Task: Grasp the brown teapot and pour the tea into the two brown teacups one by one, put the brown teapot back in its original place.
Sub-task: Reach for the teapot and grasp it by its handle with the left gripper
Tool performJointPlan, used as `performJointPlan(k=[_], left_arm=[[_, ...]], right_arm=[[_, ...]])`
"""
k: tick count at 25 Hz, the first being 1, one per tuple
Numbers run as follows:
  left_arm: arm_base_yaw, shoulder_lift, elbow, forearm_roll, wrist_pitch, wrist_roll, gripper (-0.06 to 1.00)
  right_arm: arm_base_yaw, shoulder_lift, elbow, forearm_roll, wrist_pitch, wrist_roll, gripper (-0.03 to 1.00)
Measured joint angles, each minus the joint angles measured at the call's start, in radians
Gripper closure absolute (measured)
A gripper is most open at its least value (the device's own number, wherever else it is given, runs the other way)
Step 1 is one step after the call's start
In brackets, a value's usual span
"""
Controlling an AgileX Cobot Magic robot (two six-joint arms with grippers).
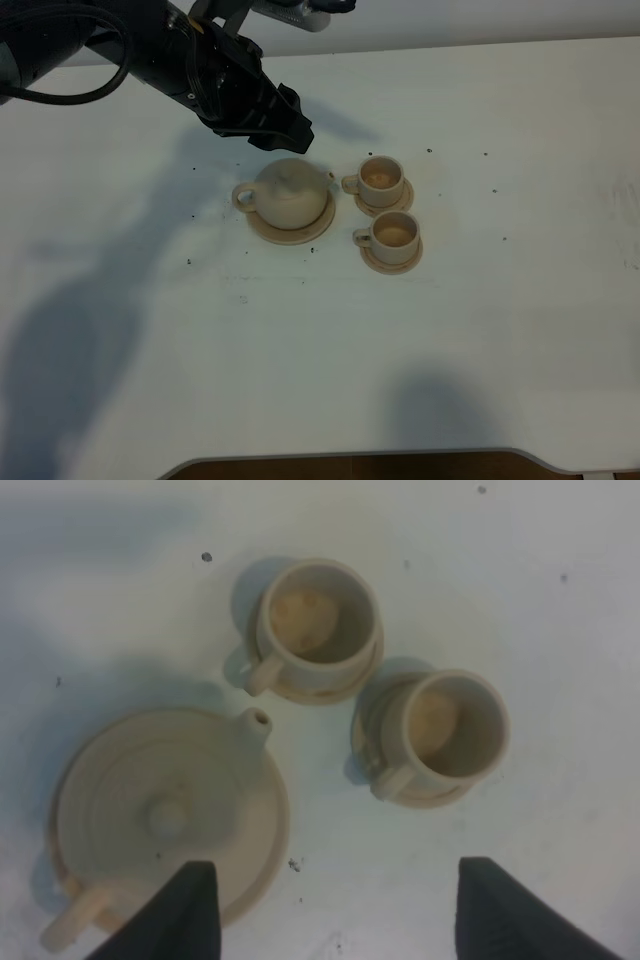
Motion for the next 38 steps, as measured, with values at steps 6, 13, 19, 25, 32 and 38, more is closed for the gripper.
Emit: performJointPlan(k=[6, 13, 19, 25, 32, 38], left_arm=[[0.000, 0.000, 0.000, 0.018, -0.001, -0.001, 0.43], [0.000, 0.001, 0.000, 0.020, -0.011, -0.003, 0.43], [0.000, 0.054, 0.000, 0.023, -0.018, -0.009, 0.43], [0.000, 0.137, -0.064, 0.051, 0.031, -0.009, 0.43], [0.000, 0.237, -0.324, 0.172, 0.347, -0.008, 0.43], [-0.021, 0.261, -0.378, 0.229, 0.374, 0.058, 0.43]], right_arm=[[-0.018, -0.010, 0.001, 0.001, 0.000, 0.000, 0.52], [-0.219, -0.126, 0.002, -0.001, 0.000, 0.000, 0.52], [-0.262, -0.270, 0.002, -0.001, 0.000, 0.000, 0.52], [-0.262, -0.273, 0.002, -0.001, 0.000, 0.000, 0.53], [-0.262, -0.273, 0.002, 0.000, 0.000, 0.000, 0.53], [-0.262, -0.273, 0.002, 0.000, 0.000, 0.000, 0.53]])
